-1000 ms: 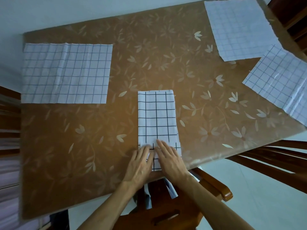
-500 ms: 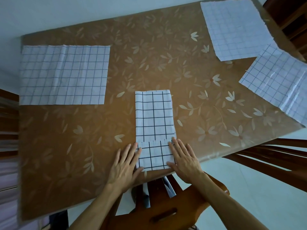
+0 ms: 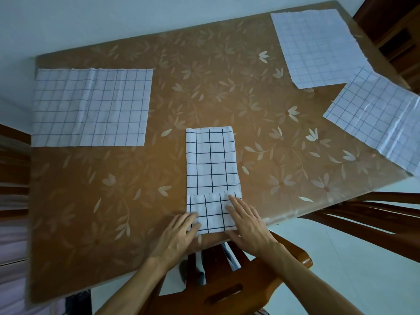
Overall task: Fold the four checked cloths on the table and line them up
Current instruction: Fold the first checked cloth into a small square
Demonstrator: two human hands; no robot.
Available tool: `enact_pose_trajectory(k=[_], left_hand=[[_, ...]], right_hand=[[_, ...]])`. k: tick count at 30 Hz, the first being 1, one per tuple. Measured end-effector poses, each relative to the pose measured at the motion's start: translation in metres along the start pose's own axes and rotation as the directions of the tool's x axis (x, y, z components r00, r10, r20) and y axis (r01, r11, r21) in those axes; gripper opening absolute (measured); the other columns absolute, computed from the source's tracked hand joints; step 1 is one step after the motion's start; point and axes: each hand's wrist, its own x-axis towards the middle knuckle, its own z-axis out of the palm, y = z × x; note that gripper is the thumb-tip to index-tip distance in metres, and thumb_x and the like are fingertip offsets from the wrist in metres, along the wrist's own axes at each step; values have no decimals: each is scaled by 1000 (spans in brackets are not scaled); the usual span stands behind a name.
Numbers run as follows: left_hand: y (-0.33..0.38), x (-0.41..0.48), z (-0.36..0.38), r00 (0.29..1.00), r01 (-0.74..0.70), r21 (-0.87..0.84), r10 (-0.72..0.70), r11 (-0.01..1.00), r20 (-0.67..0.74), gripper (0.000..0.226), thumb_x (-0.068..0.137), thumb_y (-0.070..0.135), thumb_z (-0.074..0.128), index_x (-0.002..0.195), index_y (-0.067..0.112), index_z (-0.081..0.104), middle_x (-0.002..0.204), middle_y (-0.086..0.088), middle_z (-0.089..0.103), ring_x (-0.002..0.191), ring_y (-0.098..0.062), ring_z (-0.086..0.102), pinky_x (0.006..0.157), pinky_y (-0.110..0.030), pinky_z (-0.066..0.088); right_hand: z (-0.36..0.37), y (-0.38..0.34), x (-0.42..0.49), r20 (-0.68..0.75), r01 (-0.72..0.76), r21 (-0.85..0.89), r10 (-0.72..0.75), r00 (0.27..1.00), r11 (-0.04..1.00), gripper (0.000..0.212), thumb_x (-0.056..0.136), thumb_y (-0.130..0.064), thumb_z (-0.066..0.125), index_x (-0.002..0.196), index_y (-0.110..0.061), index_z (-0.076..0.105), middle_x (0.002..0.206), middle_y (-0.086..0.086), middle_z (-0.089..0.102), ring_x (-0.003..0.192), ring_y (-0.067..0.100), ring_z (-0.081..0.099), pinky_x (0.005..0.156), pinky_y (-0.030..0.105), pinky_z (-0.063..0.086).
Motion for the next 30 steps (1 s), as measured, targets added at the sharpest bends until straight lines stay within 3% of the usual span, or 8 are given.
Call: enact_pose_trajectory(k=[5,10,12,15,19,25,27,30], left_hand=[[1,10,-10,993,-49,8,49,999,-106,23,85,1,63,104,12,65,132,-10,61,125,-24,55,103,-36,47],[7,19,-31,984,99,-259,-134,961,-120,31,101,28,34,105,17,63,110,1,70,104,-14,64,90,-27,54],[5,21,-40,979,147,-363,-188,920,-81,32,105,35,32,108,20,59,107,6,68,101,-8,62,89,-27,54],[1,21,-48,980,161,-409,-195,898,-42,35,103,50,37,120,25,55,118,16,56,111,0,53,95,-21,47],[-6,20,-45,979,194,-400,-206,896,13,50,92,60,56,130,28,53,126,19,51,121,1,45,100,-16,37],[-18,22,-41,944,280,-436,-328,855,-38,33,86,14,74,115,28,66,115,14,65,107,-1,59,89,-16,48],[-23,27,-43,904,367,-496,-428,787,-11,24,92,27,69,115,28,67,106,13,69,95,-3,64,82,-22,53],[-32,40,-45,838,459,-573,-545,679,24,32,94,49,60,110,23,71,90,11,73,79,-6,68,72,-36,57]], right_hand=[[2,-1,-3,4,49,-15,-49,999,999,62,91,-34,60,147,-19,37,164,6,15,151,26,13,116,35,3],[0,0,0,-6,11,27,-11,1000,1000,49,87,-20,65,134,-19,51,158,6,32,148,24,25,119,40,22],[-1,4,3,-64,8,38,-6,998,999,36,79,-12,70,114,-18,63,143,5,53,139,25,42,112,41,38],[-12,4,7,-95,-36,137,49,994,990,25,80,-8,60,102,-18,64,121,-2,64,118,19,57,98,30,42],[-25,5,11,-32,-91,289,104,994,953,25,84,-9,52,106,-19,61,107,-4,66,92,18,62,77,24,43],[-40,11,24,-9,-150,550,185,983,822,24,86,-11,56,103,-26,63,98,-13,69,88,7,63,76,24,50],[-44,13,29,-25,-186,612,254,967,768,22,89,-23,66,110,-30,62,95,-13,67,83,5,62,71,18,47],[-48,23,39,27,-270,707,357,934,654,45,83,-40,75,121,-32,53,96,-11,70,84,4,66,70,16,52]])
